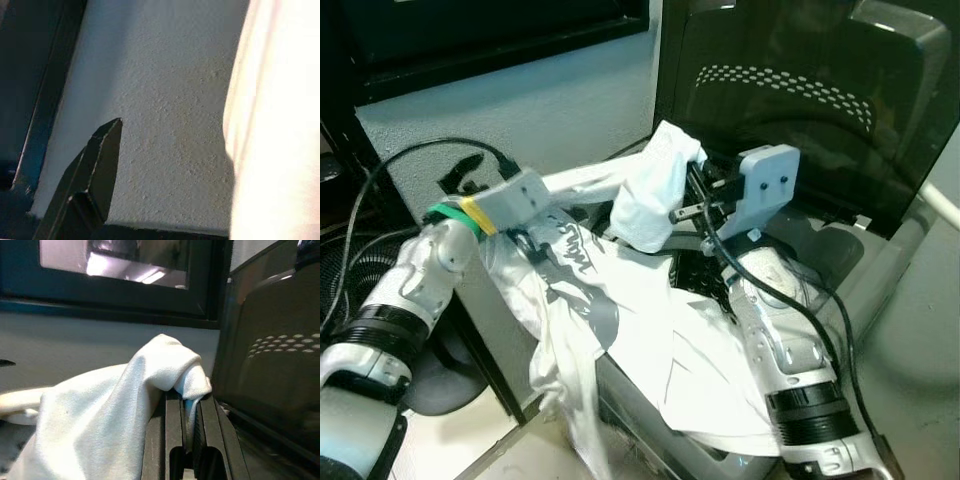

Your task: Clothes washing

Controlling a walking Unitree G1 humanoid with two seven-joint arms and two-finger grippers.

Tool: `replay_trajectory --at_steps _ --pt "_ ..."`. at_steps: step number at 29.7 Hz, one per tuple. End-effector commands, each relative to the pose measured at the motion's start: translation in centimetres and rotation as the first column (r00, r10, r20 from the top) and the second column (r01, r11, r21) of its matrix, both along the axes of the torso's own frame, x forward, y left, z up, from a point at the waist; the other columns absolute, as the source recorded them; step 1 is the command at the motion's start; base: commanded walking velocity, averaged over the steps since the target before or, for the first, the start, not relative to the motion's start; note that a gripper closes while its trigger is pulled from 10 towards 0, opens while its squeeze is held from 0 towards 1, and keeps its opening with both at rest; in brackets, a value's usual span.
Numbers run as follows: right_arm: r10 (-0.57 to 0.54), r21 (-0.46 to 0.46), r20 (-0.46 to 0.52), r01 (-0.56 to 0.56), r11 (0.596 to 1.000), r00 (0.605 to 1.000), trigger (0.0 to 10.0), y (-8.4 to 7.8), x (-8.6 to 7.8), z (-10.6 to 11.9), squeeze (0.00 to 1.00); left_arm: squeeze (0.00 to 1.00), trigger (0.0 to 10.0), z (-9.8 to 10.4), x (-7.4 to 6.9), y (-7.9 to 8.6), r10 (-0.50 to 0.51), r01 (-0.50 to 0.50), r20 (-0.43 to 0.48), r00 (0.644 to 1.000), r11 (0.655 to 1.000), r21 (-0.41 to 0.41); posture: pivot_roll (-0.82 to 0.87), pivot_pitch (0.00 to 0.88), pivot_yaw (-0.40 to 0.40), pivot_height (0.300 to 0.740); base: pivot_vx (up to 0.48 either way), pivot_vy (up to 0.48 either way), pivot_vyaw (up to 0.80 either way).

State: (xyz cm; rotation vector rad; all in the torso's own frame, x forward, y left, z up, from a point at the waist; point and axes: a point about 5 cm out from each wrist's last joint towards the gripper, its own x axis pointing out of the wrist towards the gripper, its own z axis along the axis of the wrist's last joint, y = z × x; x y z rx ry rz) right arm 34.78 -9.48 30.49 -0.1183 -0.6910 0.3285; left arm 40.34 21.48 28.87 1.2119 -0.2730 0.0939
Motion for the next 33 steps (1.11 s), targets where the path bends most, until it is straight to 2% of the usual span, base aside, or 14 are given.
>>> replay_trajectory --at_steps 1,3,6,8,11,14,15,16,17,20,24,27,31,33 --pt "-0.102 -0.042 0.008 0.102 0.994 0.995 10.0 -1.3 0.3 -0.8 0.0 0.0 10.0 -1.8 0.2 -0.4 -0.088 0.079 -0.131 0.987 0.994 -0.074 -0.05 0.091 0.092 0.74 0.0 0.0 0.0" --pt "-0.139 -0.06 0.007 0.139 0.988 0.99 10.0 -1.7 0.4 -1.1 0.0 0.0 10.0 -2.3 0.1 -2.1 -0.225 0.194 -0.17 0.959 0.964 -0.184 -0.05 0.092 0.092 0.74 0.0 0.0 0.0" --pt "-0.209 -0.046 -0.012 0.208 0.977 0.978 10.0 -2.5 0.7 -1.6 0.0 0.0 10.0 -1.9 -0.8 -6.6 -0.57 0.442 -0.119 0.813 0.738 -0.51 -0.06 0.093 0.092 0.74 0.0 0.0 0.0" --pt "-0.312 -0.03 -0.02 0.311 0.95 0.95 10.0 -3.4 1.1 -1.7 0.0 0.0 10.0 -0.7 -1.2 -8.6 -0.673 0.515 -0.032 0.739 0.595 -0.617 -0.06 0.094 0.091 0.74 0.0 0.0 0.0" --pt "-0.357 -0.016 -0.019 0.357 0.934 0.934 10.0 -3.9 1.2 -1.7 0.0 0.0 10.0 -0.1 -1.4 -9.3 -0.707 0.532 0.014 0.707 0.519 -0.669 -0.05 0.094 0.09 0.74 0.0 0.0 0.0" --pt "-0.485 -0.001 -0.008 0.485 0.875 0.874 10.0 -5.3 1.6 -1.4 0.0 0.0 10.0 1.9 -2.1 -11.6 -0.805 0.573 0.143 0.575 0.272 -0.773 -0.06 0.094 0.091 0.74 0.0 0.0 0.0" --pt "-0.485 -0.001 -0.008 0.485 0.875 0.874 10.0 -5.3 1.6 -1.4 0.0 0.0 10.0 1.9 -2.1 -11.6 -0.805 0.573 0.143 0.575 0.272 -0.773 -0.06 0.094 0.091 0.74 0.0 0.0 0.0" --pt "-0.506 -0.003 -0.004 0.506 0.863 0.863 10.0 -5.6 1.6 -1.3 0.0 0.0 10.0 2.6 -2.9 -12.5 -0.855 0.591 0.181 0.486 0.169 -0.789 -0.05 0.093 0.092 0.74 0.0 0.0 0.0" --pt "-0.506 -0.003 -0.004 0.506 0.863 0.863 10.0 -5.6 1.6 -1.3 0.0 0.0 10.0 2.6 -2.9 -12.5 -0.855 0.591 0.181 0.486 0.169 -0.789 -0.05 0.093 0.092 0.74 0.0 0.0 0.0" --pt "-0.473 0.007 0.015 0.473 0.881 0.881 10.0 -5.2 1.5 -1.0 0.0 0.0 10.0 4.1 -5.3 -13.7 -0.933 0.572 0.293 0.208 -0.127 -0.81 -0.06 0.091 0.094 0.74 0.0 0.0 0.0" --pt "-0.418 -0.002 0.038 0.418 0.908 0.908 10.0 -4.2 1.2 -1.0 0.0 0.0 10.0 4.0 -6.2 -13.8 -0.941 0.471 0.318 0.111 -0.232 -0.851 -0.05 0.089 0.095 0.74 0.0 0.0 0.0" --pt "-0.411 -0.017 0.044 0.412 0.911 0.911 10.0 -3.9 1.2 -1.2 0.0 0.0 10.0 3.1 -6.2 -13.9 -0.95 0.489 0.274 0.152 -0.169 -0.856 -0.06 0.089 0.093 0.74 0.0 0.0 0.0" --pt "-0.374 -0.032 0.063 0.376 0.926 0.925 10.0 -3.0 1.2 -1.2 0.0 0.0 10.0 1.6 -5.3 -13.1 -0.927 0.328 0.293 0.236 -0.208 -0.922 -0.05 0.087 0.089 0.74 0.0 0.0 0.0" --pt "-0.374 -0.032 0.063 0.376 0.926 0.925 10.0 -3.0 1.2 -1.2 0.0 0.0 10.0 1.6 -5.3 -13.1 -0.927 0.328 0.293 0.236 -0.208 -0.922 -0.05 0.087 0.089 0.74 0.0 0.0 0.0"
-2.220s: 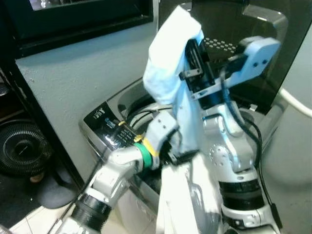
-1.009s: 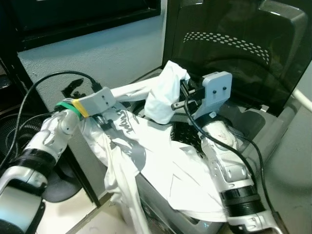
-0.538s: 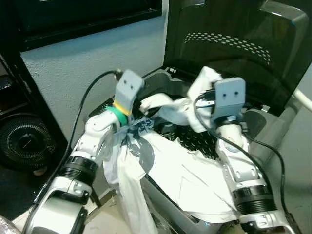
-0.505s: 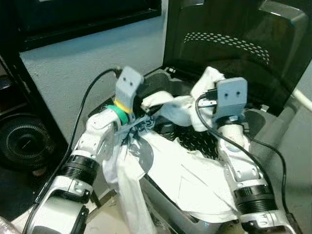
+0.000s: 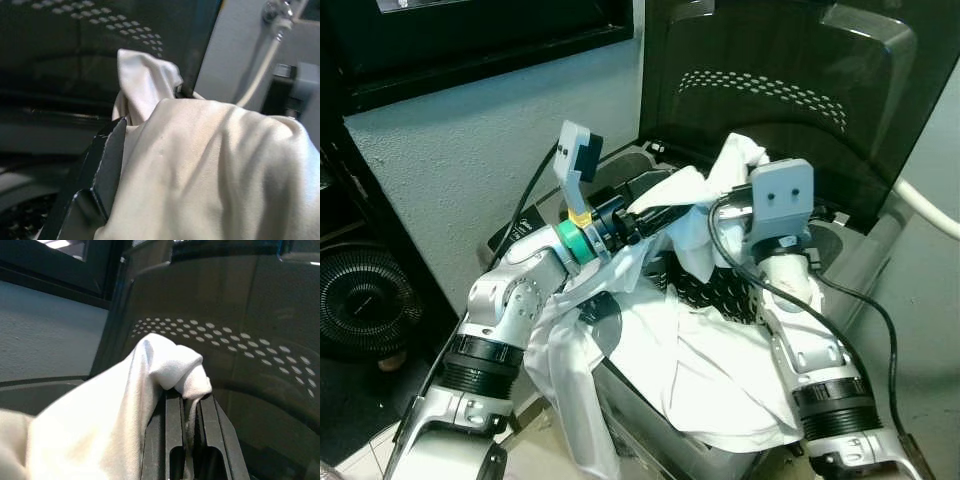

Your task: Clothes washing

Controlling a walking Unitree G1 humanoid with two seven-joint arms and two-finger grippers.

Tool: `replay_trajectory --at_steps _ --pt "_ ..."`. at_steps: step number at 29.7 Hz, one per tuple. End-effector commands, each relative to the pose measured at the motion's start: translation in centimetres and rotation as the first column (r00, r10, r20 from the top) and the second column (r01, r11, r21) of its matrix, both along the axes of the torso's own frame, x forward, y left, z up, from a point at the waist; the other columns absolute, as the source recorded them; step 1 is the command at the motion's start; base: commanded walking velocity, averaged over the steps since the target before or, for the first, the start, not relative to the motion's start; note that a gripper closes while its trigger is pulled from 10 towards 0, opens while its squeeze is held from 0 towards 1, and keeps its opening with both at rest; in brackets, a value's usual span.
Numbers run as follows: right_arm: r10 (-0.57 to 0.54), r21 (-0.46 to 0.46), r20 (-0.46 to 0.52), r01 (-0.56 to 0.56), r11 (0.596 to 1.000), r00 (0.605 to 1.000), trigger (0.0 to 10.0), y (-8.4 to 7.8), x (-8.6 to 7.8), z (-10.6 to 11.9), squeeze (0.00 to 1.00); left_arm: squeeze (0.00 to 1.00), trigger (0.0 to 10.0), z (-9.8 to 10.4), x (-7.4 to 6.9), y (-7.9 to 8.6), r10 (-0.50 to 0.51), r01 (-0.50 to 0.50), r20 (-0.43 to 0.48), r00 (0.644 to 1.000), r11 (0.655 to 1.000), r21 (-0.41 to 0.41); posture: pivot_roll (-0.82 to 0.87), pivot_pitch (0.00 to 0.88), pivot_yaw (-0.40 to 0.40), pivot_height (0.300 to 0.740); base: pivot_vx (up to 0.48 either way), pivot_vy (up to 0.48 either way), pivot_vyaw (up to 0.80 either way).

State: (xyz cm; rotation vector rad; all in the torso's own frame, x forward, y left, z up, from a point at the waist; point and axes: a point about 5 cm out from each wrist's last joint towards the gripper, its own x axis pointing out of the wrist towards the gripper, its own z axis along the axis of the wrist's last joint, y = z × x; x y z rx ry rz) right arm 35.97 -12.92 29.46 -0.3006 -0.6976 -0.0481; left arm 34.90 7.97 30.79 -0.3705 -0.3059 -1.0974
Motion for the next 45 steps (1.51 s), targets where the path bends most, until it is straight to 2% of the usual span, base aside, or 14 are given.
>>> replay_trajectory --at_steps 1,2,4,8,12,17,20,25,29,30,34,37,40,45 --pt "0.031 -0.012 -0.005 -0.031 0.999 0.999 10.0 0.7 0.0 -0.3 0.0 0.0 10.0 -0.5 0.4 1.0 -0.002 -0.007 -0.13 0.991 0.997 -0.074 -0.04 0.082 0.084 0.74 0.0 0.0 0.0" --pt "0.031 -0.012 -0.005 -0.031 0.999 0.999 10.0 0.7 0.0 -0.3 0.0 0.0 10.0 -0.5 0.4 1.0 -0.002 -0.007 -0.13 0.991 0.997 -0.074 -0.04 0.082 0.084 0.74 0.0 0.0 0.0" --pt "0.055 -0.017 -0.015 -0.055 0.998 0.998 10.0 0.9 0.0 -0.4 0.0 0.0 10.0 -1.9 0.8 0.7 0.012 -0.02 -0.328 0.944 1.0 -0.024 -0.04 0.083 0.084 0.74 0.0 0.0 0.0" --pt "0.076 -0.034 -0.021 -0.077 0.996 0.997 10.0 1.2 0.0 -0.6 0.0 0.0 10.0 -3.4 -0.8 -0.2 0.024 0.04 -0.394 0.919 0.987 0.154 -0.04 0.084 0.088 0.74 0.0 0.0 0.0" --pt "0.079 -0.037 -0.022 -0.08 0.996 0.997 10.0 1.3 0.0 -0.6 0.0 0.0 10.0 -3.2 -1.5 -0.2 0.013 0.065 -0.398 0.917 0.981 0.181 -0.04 0.085 0.089 0.74 0.0 0.0 0.0" --pt "0.087 -0.033 -0.029 -0.088 0.996 0.996 10.0 1.3 0.0 -0.9 0.0 0.0 10.0 -0.9 -4.6 1.5 0.107 -0.022 -0.16 0.981 0.89 0.455 -0.03 0.09 0.094 0.74 0.0 0.0 0.0" --pt "0.095 -0.024 -0.036 -0.096 0.995 0.995 10.0 1.5 0.0 -1.0 0.0 0.0 10.0 -0.6 -5.5 3.2 0.205 -0.266 0.17 0.964 0.701 0.662 -0.02 0.095 0.095 0.74 0.0 0.0 0.0" --pt "0.105 -0.018 -0.041 -0.105 0.994 0.994 10.0 1.6 0.1 -1.2 0.0 0.0 10.0 0.0 -5.6 4.5 0.288 -0.389 0.262 0.921 0.639 0.663 -0.01 0.098 0.091 0.74 0.0 0.0 0.0" --pt "0.112 -0.013 -0.048 -0.113 0.994 0.993 10.0 1.6 0.2 -1.3 0.0 0.0 10.0 0.4 -5.9 5.1 0.316 -0.372 0.202 0.927 0.706 0.603 0.0 0.098 0.085 0.74 0.0 0.0 0.0" --pt "0.116 -0.013 -0.049 -0.117 0.993 0.992 10.0 1.7 0.2 -1.4 0.0 0.0 10.0 -0.1 -6.5 4.7 0.259 -0.25 0.062 0.964 0.795 0.553 -0.01 0.098 0.084 0.74 0.0 0.0 0.0" --pt "0.118 -0.016 -0.051 -0.119 0.993 0.992 10.0 1.8 0.2 -1.4 0.0 0.0 10.0 -1.8 -7.1 4.3 0.192 -0.119 -0.086 0.978 0.842 0.527 -0.01 0.098 0.087 0.74 0.0 0.0 0.0" --pt "0.118 -0.016 -0.051 -0.119 0.993 0.992 10.0 1.8 0.2 -1.4 0.0 0.0 10.0 -3.8 -7.6 4.2 0.197 -0.101 -0.089 0.976 0.781 0.616 -0.02 0.102 0.092 0.74 0.0 0.0 0.0" --pt "0.114 -0.014 -0.055 -0.115 0.993 0.992 10.0 1.6 0.2 -1.6 0.0 0.0 10.0 -5.4 -7.3 5.0 0.304 -0.233 0.038 0.952 0.639 0.733 -0.02 0.103 0.094 0.74 0.0 0.0 0.0" --pt "0.113 -0.012 -0.059 -0.114 0.993 0.992 10.0 1.5 0.2 -1.7 0.0 0.0 10.0 -6.0 -6.9 5.9 0.365 -0.281 0.063 0.929 0.583 0.762 -0.01 0.104 0.088 0.74 0.0 0.0 0.0"
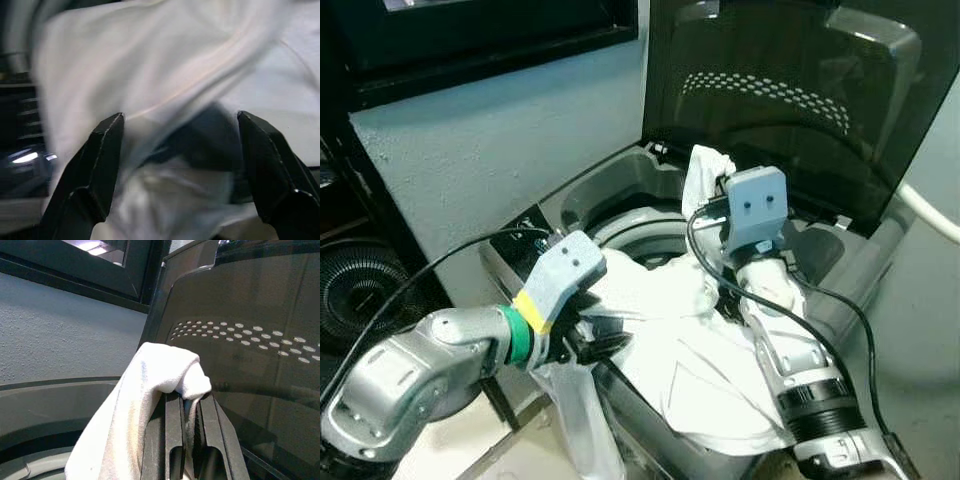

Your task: Clothes washing

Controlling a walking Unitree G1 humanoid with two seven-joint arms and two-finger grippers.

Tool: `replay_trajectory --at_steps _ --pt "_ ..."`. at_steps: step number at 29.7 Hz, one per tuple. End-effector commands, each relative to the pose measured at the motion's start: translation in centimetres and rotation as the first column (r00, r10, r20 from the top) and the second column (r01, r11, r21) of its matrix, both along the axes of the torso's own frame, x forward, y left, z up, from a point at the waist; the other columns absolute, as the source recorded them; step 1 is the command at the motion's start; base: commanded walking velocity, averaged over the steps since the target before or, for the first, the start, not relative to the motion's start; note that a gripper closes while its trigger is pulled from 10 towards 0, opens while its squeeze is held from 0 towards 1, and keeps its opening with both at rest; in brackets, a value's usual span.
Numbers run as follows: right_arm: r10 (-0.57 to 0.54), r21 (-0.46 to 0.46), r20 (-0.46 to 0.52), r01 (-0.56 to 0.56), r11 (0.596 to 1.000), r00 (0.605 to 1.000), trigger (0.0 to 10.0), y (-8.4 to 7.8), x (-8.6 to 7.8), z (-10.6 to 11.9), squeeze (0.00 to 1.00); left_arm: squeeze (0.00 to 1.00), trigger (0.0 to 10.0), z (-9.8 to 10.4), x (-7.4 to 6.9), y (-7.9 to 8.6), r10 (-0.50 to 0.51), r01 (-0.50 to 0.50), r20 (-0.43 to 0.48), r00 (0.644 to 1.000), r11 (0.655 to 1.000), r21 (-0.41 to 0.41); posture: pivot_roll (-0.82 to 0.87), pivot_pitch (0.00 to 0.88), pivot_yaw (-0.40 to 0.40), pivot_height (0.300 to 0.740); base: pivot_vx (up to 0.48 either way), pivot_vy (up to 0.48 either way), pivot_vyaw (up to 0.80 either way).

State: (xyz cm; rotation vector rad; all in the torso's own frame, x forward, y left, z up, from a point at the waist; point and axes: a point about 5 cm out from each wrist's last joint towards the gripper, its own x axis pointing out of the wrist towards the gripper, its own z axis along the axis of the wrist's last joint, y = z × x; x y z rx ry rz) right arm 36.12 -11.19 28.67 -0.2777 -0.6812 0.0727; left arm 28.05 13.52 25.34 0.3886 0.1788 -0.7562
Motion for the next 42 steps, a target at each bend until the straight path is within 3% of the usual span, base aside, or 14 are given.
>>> replay_trajectory --at_steps 1,6,8,11,16,27,28,30,33,36,38,39,41,42 --pt "-0.001 0.001 -0.025 0.001 1.0 1.0 10.0 -0.2 0.1 -0.9 0.0 0.0 10.0 -0.5 -0.1 0.4 0.016 -0.015 -0.016 1.0 1.0 0.015 -0.01 0.104 0.088 0.74 0.0 0.0 0.0" --pt "0.007 0.0 -0.026 -0.007 1.0 1.0 10.0 0.0 0.2 -0.9 0.0 0.0 10.0 -1.3 -0.4 0.8 -0.006 0.01 -0.065 0.998 0.998 0.059 -0.01 0.103 0.085 0.74 0.0 0.0 0.0" --pt "0.013 0.003 -0.021 -0.013 1.0 1.0 10.0 0.2 0.2 -0.7 0.0 0.0 10.0 -2.2 0.7 1.9 0.067 -0.064 -0.006 0.998 0.978 0.2 -0.01 0.101 0.084 0.74 0.0 0.0 0.0" --pt "0.015 0.004 -0.019 -0.015 1.0 1.0 10.0 0.2 0.2 -0.7 0.0 0.0 10.0 -2.8 2.0 2.7 0.101 -0.118 0.074 0.992 0.95 0.29 -0.01 0.101 0.083 0.74 0.0 0.0 0.0" --pt "0.013 0.006 -0.018 -0.012 1.0 1.0 10.0 0.2 0.2 -0.7 0.0 0.0 10.0 -1.2 4.5 2.6 0.111 -0.152 0.21 0.971 0.969 0.192 -0.02 0.101 0.086 0.74 0.0 0.0 0.0" --pt "0.009 0.007 -0.013 -0.009 1.0 1.0 10.0 0.0 0.2 -0.6 0.0 0.0 10.0 1.3 9.0 3.1 0.231 -0.241 0.318 0.92 0.97 -0.007 -0.04 0.098 0.081 0.74 0.0 0.0 0.0" --pt "0.012 0.006 -0.011 -0.012 1.0 1.0 10.0 0.1 0.2 -0.6 0.0 0.0 10.0 1.9 10.0 3.3 0.263 -0.279 0.374 0.889 0.96 -0.013 -0.04 0.097 0.077 0.74 0.0 0.0 0.0" --pt "0.014 0.005 -0.01 -0.014 1.0 1.0 10.0 0.1 0.2 -0.6 0.0 0.0 10.0 2.2 10.3 3.5 0.278 -0.298 0.403 0.872 0.955 -0.014 -0.04 0.097 0.077 0.74 0.0 0.0 0.0" --pt "0.02 0.004 -0.005 -0.02 1.0 1.0 10.0 0.3 0.2 -0.5 0.0 0.0 10.0 4.2 11.5 4.2 0.33 -0.391 0.541 0.774 0.921 -0.003 -0.04 0.095 0.074 0.74 0.0 0.0 0.0" --pt "0.028 0.006 0.001 -0.028 1.0 1.0 10.0 0.4 0.1 -0.4 0.0 0.0 10.0 7.0 11.8 3.3 0.22 -0.373 0.714 0.665 0.926 0.062 -0.05 0.09 0.077 0.74 0.0 0.0 0.0" --pt "0.034 0.011 0.007 -0.034 0.999 0.999 10.0 0.5 0.0 -0.4 0.0 0.0 10.0 8.0 11.6 2.2 0.137 -0.328 0.775 0.618 0.94 0.096 -0.05 0.088 0.077 0.74 0.0 0.0 0.0" --pt "0.034 0.011 0.007 -0.034 0.999 0.999 10.0 0.5 0.0 -0.4 0.0 0.0 10.0 8.0 11.6 2.2 0.137 -0.328 0.775 0.618 0.94 0.096 -0.05 0.088 0.077 0.74 0.0 0.0 0.0" --pt "0.037 0.028 0.027 -0.038 0.999 0.999 10.0 0.5 -0.3 -0.3 0.0 0.0 10.0 9.2 11.2 0.7 0.067 -0.277 0.832 0.55 0.955 0.107 -0.06 0.086 0.079 0.74 0.0 0.0 0.0" --pt "0.037 0.028 0.027 -0.038 0.999 0.999 10.0 0.5 -0.3 -0.3 0.0 0.0 10.0 9.2 11.2 0.7 0.067 -0.277 0.832 0.55 0.955 0.107 -0.06 0.086 0.079 0.74 0.0 0.0 0.0"
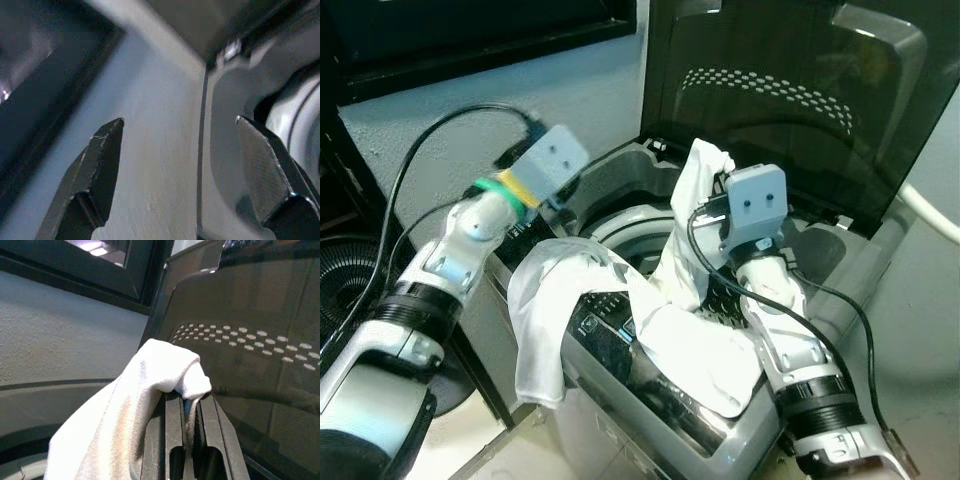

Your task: Clothes washing

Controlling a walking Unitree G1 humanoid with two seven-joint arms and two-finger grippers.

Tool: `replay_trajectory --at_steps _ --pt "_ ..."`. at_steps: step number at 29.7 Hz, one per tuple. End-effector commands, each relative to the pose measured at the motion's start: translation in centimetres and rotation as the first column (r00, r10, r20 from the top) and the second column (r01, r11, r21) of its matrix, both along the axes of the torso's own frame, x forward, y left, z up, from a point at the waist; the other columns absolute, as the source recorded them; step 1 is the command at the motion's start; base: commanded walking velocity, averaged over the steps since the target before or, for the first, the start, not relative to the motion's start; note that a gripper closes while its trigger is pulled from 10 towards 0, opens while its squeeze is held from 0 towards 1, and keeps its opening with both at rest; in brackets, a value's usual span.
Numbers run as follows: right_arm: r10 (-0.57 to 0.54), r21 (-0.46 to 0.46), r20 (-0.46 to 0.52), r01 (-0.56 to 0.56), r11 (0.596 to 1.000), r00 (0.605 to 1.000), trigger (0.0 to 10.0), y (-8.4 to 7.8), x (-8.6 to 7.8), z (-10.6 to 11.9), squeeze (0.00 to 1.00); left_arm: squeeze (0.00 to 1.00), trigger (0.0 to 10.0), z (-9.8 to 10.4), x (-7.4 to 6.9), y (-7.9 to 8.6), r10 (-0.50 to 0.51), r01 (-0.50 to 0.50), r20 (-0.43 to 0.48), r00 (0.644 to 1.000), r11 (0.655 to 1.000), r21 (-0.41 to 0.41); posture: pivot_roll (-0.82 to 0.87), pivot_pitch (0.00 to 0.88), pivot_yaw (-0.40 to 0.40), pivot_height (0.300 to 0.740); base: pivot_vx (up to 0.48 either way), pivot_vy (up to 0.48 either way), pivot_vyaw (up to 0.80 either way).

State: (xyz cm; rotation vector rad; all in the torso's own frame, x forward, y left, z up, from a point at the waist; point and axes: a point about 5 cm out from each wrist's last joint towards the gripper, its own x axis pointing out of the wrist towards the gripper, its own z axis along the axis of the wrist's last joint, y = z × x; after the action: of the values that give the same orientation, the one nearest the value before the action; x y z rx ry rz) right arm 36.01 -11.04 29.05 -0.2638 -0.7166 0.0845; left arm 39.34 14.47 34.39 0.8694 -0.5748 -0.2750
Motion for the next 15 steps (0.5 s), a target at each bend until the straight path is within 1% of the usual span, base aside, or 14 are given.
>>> replay_trajectory --at_steps 1,2,3,4,6,8,9,10,11,12,13,14,15 --pt "0.018 0.019 -0.006 -0.018 1.0 1.0 10.0 0.3 -0.2 -0.7 0.0 0.0 10.0 0.1 0.0 -0.2 -0.009 0.008 0.027 1.0 0.999 0.033 -0.06 0.086 0.079 0.74 0.0 0.0 0.0" --pt "-0.019 0.051 0.077 0.015 0.999 0.997 10.0 -0.3 -0.9 0.6 0.0 0.0 10.0 0.9 -0.3 -1.6 -0.087 0.088 0.034 0.996 0.996 -0.01 -0.05 0.086 0.081 0.74 0.0 0.0 0.0" --pt "-0.019 0.051 0.077 0.015 0.999 0.997 10.0 -0.3 -0.9 0.6 0.0 0.0 10.0 0.9 -0.3 -1.6 -0.087 0.088 0.034 0.996 0.996 -0.01 -0.05 0.086 0.081 0.74 0.0 0.0 0.0" --pt "-0.037 0.06 0.116 0.03 0.998 0.993 10.0 -0.5 -1.2 1.2 0.0 0.0 10.0 1.0 -0.4 -1.9 -0.119 0.119 0.023 0.993 0.992 -0.035 -0.05 0.087 0.081 0.74 0.0 0.0 0.0" --pt "-0.075 0.022 0.225 0.072 0.997 0.972 10.0 -1.0 -2.0 3.4 0.0 0.0 10.0 0.6 -0.8 -3.0 -0.193 0.191 -0.016 0.981 0.979 -0.068 -0.06 0.084 0.083 0.74 0.0 0.0 0.0" --pt "-0.074 -0.031 0.299 0.087 0.996 0.951 10.0 -1.0 -2.7 4.9 0.0 0.0 10.0 -0.2 -1.0 -3.7 -0.249 0.246 -0.047 0.967 0.967 -0.07 -0.06 0.085 0.084 0.74 0.0 0.0 0.0" --pt "-0.061 -0.057 0.328 0.084 0.995 0.943 10.0 -0.9 -3.0 5.9 0.0 0.0 10.0 -1.3 -1.1 -4.0 -0.264 0.257 -0.105 0.959 0.964 -0.071 -0.06 0.085 0.083 0.74 0.0 0.0 0.0" --pt "-0.061 -0.057 0.328 0.084 0.995 0.943 10.0 -0.9 -3.0 5.9 0.0 0.0 10.0 -1.3 -1.1 -4.0 -0.264 0.257 -0.105 0.959 0.964 -0.071 -0.06 0.085 0.083 0.74 0.0 0.0 0.0" --pt "-0.051 -0.071 0.345 0.08 0.994 0.937 10.0 -1.0 -3.3 6.6 0.0 0.0 10.0 -2.2 -1.3 -4.2 -0.278 0.268 -0.158 0.948 0.96 -0.081 -0.06 0.086 0.081 0.74 0.0 0.0 0.0" --pt "-0.04 -0.08 0.352 0.073 0.994 0.935 10.0 -1.0 -3.5 7.2 0.0 0.0 10.0 -3.0 -1.5 -4.3 -0.301 0.284 -0.202 0.932 0.953 -0.108 -0.06 0.086 0.081 0.74 0.0 0.0 0.0" --pt "-0.04 -0.08 0.352 0.073 0.994 0.935 10.0 -1.0 -3.5 7.2 0.0 0.0 10.0 -3.0 -1.5 -4.3 -0.301 0.284 -0.202 0.932 0.953 -0.108 -0.06 0.086 0.081 0.74 0.0 0.0 0.0" --pt "-0.023 -0.094 0.358 0.06 0.994 0.933 10.0 -1.1 -3.7 7.8 0.0 0.0 10.0 -3.8 -1.9 -4.6 -0.337 0.308 -0.246 0.909 0.94 -0.15 -0.06 0.088 0.077 0.74 0.0 0.0 0.0" --pt "0.023 -0.125 0.342 0.021 0.992 0.94 10.0 -1.2 -3.8 8.0 0.0 0.0 10.0 -4.5 -2.5 -4.9 -0.393 0.335 -0.299 0.87 0.915 -0.226 -0.05 0.089 0.077 0.74 0.0 0.0 0.0"
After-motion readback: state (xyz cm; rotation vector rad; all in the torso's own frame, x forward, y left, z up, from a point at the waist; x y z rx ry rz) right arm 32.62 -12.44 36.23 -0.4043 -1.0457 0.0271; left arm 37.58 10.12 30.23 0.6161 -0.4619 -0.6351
